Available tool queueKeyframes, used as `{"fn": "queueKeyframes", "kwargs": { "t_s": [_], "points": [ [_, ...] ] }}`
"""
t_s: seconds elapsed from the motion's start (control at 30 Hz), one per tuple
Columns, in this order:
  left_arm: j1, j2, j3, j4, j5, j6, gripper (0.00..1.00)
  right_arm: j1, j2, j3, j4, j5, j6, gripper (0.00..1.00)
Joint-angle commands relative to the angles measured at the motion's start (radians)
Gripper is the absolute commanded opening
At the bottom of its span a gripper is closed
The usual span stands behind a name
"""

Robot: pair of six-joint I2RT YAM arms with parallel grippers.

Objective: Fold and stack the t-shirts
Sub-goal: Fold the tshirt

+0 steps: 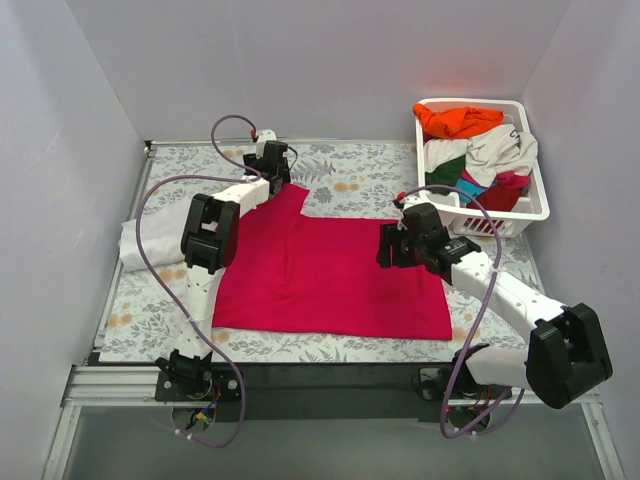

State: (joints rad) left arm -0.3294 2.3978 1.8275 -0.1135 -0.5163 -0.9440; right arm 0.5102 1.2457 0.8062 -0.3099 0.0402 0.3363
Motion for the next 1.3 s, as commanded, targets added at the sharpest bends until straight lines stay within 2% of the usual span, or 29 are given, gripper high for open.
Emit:
{"fn": "queueKeyframes", "kwargs": {
  "t_s": [0.0, 0.27, 0.4, 0.7, 0.73, 0.77, 0.97, 1.27],
  "points": [
    [0.021, 0.0, 0.044, -0.009, -0.033, 0.017, 0.65, -0.006, -0.038, -0.015, 0.038, -0.013, 0.001, 0.55],
    [0.046, 0.053, 0.064, -0.011, -0.019, 0.019, 0.6, -0.007, -0.081, -0.041, 0.037, -0.008, 0.013, 0.55],
    [0.052, 0.061, 0.059, -0.011, -0.001, 0.019, 0.51, -0.007, -0.094, -0.048, 0.037, 0.0, 0.02, 0.55],
    [0.05, 0.055, 0.042, 0.001, 0.058, 0.019, 0.2, -0.006, -0.12, -0.055, 0.037, 0.004, 0.029, 0.55],
    [0.05, 0.054, 0.039, 0.002, 0.058, 0.019, 0.12, -0.007, -0.123, -0.056, 0.035, 0.006, 0.03, 0.55],
    [0.05, 0.052, 0.035, 0.002, 0.058, 0.019, 0.0, -0.007, -0.126, -0.056, 0.035, 0.007, 0.03, 0.55],
    [0.052, 0.031, 0.016, 0.006, 0.032, 0.014, 0.0, -0.009, -0.127, -0.053, 0.032, 0.024, 0.026, 0.55],
    [0.075, -0.224, -0.204, 0.146, -0.036, 0.027, 0.0, -0.061, 0.006, 0.059, 0.009, 0.2, -0.022, 0.55]
  ]
}}
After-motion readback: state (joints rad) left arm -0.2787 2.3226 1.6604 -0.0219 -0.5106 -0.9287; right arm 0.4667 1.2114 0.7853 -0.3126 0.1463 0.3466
